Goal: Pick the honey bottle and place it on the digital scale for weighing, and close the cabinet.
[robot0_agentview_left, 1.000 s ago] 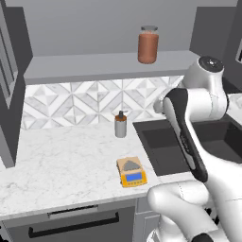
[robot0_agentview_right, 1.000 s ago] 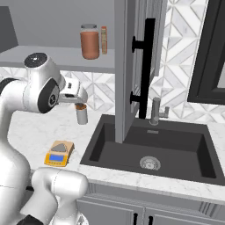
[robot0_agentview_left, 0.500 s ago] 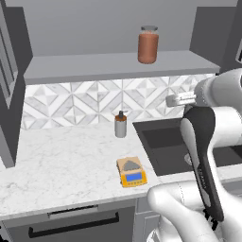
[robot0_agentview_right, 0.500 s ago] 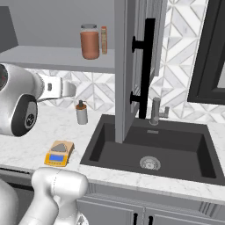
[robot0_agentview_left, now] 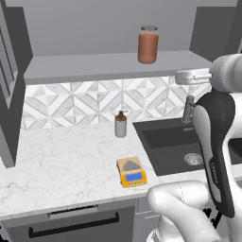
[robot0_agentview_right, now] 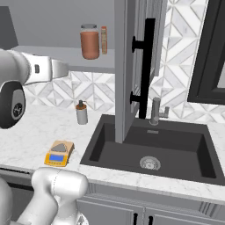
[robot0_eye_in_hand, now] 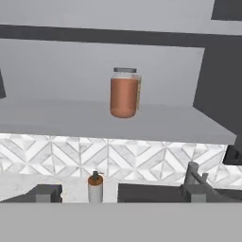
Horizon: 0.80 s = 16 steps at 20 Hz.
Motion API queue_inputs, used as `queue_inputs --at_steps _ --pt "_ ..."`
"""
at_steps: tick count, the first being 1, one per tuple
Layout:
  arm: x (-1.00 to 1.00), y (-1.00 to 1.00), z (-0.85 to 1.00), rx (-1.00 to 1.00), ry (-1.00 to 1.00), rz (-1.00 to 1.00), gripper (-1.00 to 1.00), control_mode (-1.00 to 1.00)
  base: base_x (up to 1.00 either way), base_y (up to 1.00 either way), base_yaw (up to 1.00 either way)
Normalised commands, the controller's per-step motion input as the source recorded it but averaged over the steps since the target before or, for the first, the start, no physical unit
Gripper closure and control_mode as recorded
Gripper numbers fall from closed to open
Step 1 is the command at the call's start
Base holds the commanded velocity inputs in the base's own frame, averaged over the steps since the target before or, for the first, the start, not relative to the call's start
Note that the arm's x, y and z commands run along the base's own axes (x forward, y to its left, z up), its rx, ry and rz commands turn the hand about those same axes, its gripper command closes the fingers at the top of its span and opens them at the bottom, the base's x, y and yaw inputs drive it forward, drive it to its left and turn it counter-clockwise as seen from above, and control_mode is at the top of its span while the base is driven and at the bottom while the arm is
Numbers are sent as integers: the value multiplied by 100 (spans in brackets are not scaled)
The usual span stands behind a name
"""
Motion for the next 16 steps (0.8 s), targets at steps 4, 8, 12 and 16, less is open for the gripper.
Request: queue_inputs --at_steps 4,8,12,16 --pt "0 0 44 3 -17 2 -100 -100 0 0 0" --pt "0 0 48 2 -9 4 -100 -100 0 0 0" --pt "4 0 32 0 -20 0 -100 -100 0 0 0" --pt "25 0 2 0 -18 0 -100 -100 0 0 0"
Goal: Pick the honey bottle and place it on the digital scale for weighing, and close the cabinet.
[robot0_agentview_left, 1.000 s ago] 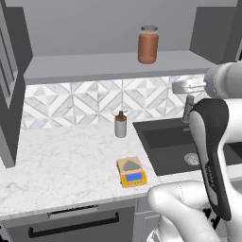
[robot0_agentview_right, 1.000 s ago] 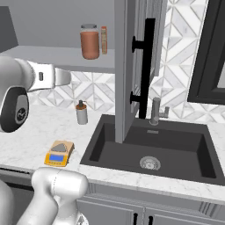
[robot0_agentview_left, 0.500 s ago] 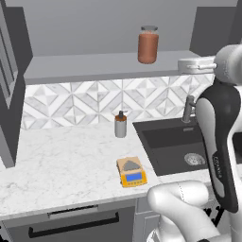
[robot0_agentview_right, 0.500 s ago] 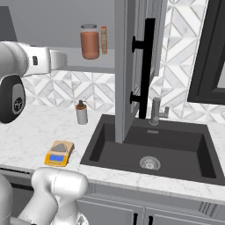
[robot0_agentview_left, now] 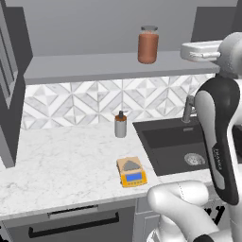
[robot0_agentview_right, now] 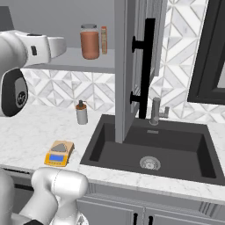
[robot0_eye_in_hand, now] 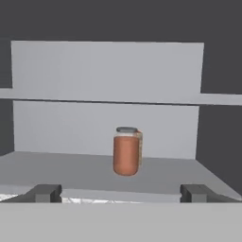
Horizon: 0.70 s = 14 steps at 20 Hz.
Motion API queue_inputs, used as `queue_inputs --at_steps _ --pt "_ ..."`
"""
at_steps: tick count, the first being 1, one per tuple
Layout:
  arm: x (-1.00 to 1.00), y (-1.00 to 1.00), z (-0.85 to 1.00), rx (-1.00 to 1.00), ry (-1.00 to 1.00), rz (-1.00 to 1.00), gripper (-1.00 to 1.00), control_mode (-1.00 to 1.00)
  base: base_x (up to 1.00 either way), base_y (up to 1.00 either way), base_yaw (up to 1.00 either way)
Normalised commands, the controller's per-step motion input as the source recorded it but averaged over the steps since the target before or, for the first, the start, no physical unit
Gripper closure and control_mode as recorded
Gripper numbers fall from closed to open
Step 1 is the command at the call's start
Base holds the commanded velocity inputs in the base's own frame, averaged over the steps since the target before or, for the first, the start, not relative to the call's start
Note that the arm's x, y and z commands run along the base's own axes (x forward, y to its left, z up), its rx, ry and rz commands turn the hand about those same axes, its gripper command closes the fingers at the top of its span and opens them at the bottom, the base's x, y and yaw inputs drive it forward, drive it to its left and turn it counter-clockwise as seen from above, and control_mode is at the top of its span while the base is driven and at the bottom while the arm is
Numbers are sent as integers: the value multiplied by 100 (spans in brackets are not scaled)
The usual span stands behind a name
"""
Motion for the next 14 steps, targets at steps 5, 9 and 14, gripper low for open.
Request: queue_inputs --at_steps 5,9,14 --pt "73 0 -10 0 -4 0 -100 -100 0 0 0" --pt "73 0 0 0 12 0 -100 -100 0 0 0" --pt "56 0 -7 0 -2 0 -100 -100 0 0 0"
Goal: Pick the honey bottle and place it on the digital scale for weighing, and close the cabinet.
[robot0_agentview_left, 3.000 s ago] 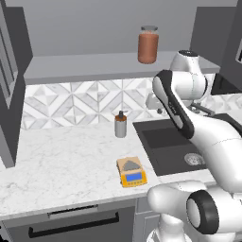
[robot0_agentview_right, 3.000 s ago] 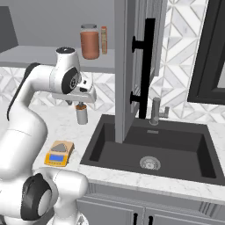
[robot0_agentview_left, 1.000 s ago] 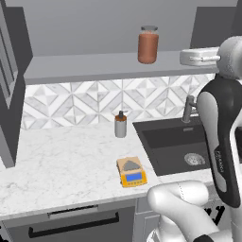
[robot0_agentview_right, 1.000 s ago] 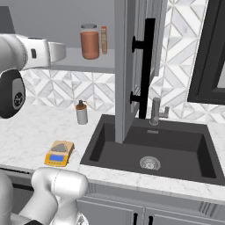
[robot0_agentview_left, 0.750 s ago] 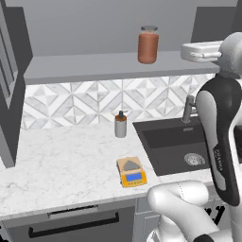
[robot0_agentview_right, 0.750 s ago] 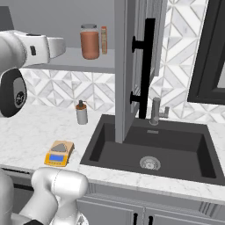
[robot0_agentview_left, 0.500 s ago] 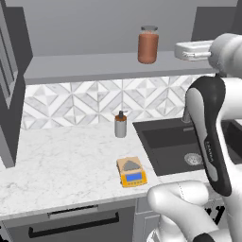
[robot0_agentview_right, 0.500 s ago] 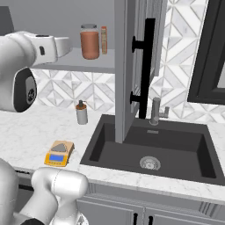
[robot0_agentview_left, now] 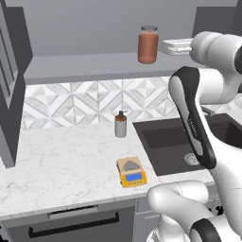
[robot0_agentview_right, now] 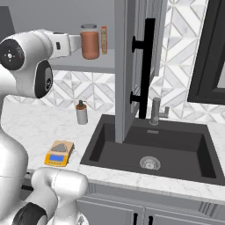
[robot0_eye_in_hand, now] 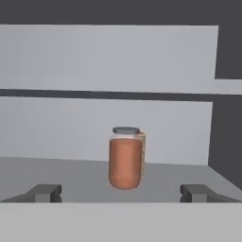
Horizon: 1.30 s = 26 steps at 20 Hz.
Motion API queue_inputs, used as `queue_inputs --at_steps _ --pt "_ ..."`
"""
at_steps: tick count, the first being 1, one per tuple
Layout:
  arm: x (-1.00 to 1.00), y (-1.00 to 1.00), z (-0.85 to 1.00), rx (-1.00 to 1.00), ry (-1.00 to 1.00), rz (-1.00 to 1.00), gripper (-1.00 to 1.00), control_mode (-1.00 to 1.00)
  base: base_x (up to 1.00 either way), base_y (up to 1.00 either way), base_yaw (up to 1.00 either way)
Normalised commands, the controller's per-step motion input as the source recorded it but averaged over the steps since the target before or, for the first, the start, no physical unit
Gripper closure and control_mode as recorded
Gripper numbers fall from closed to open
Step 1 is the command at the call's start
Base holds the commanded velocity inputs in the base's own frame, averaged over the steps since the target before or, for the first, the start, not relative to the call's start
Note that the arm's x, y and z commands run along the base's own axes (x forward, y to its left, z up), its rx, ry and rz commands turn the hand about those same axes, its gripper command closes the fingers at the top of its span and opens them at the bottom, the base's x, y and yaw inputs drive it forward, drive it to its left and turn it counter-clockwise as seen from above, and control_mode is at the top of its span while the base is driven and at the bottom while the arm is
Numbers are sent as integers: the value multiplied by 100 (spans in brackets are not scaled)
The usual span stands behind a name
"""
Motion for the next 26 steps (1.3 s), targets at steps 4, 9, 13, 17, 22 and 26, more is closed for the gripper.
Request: queue_inputs --at_steps 4,9,13,17,22,26 --pt "60 0 -1 0 0 0 -100 -100 0 0 0" --pt "55 0 0 0 0 0 -100 -100 0 0 0" --pt "44 0 0 0 -1 0 -100 -100 0 0 0" --pt "57 0 0 0 0 0 -100 -100 0 0 0" --pt "62 0 0 1 0 0 -100 -100 0 0 0" --pt "62 0 0 2 0 0 -100 -100 0 0 0"
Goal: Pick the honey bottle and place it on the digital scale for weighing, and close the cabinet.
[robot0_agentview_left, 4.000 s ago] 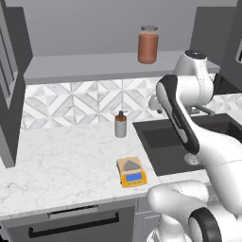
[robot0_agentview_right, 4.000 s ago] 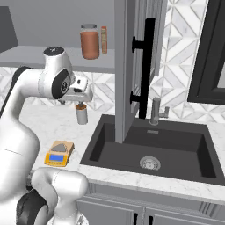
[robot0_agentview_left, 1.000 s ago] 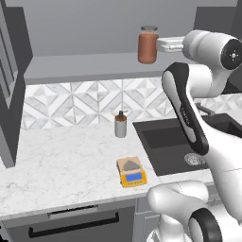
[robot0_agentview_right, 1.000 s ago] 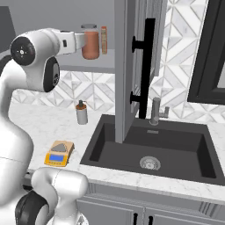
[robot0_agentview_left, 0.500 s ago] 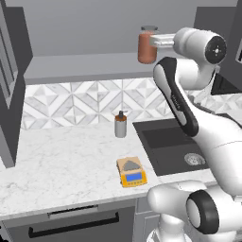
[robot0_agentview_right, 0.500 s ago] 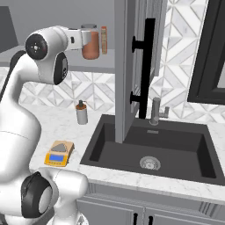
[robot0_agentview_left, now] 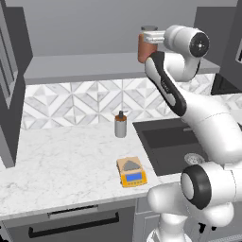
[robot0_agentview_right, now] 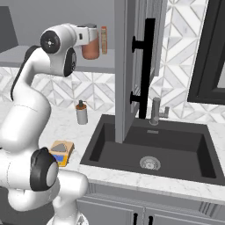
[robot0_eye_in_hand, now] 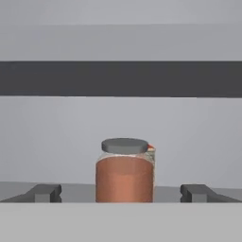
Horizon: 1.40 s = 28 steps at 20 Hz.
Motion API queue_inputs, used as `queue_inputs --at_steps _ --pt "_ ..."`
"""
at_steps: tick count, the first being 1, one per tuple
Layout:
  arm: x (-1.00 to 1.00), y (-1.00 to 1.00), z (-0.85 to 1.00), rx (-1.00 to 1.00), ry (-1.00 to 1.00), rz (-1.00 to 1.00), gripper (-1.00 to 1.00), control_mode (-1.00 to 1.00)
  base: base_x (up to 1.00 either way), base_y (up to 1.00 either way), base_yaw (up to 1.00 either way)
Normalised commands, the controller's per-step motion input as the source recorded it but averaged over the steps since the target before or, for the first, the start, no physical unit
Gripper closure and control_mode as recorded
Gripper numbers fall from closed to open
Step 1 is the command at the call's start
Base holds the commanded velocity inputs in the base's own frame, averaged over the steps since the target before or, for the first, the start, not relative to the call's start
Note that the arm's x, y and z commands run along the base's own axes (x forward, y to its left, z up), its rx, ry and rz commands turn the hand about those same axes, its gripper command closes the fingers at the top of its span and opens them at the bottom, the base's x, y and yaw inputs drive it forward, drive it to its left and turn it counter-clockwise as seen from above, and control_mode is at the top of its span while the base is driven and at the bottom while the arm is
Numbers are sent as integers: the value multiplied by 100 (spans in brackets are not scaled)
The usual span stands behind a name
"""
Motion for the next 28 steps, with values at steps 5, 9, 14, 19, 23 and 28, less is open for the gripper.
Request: queue_inputs --at_steps 5,9,14,19,23,28 --pt "58 0 0 0 0 0 -100 -100 0 0 0" --pt "53 0 0 0 0 0 -100 -100 0 0 0" --pt "53 0 0 0 0 0 -100 -100 0 0 0" --pt "37 0 0 0 1 0 -100 -100 0 0 0" --pt "32 0 0 0 3 0 -100 -100 0 0 0" --pt "31 0 0 0 3 0 -100 -100 0 0 0"
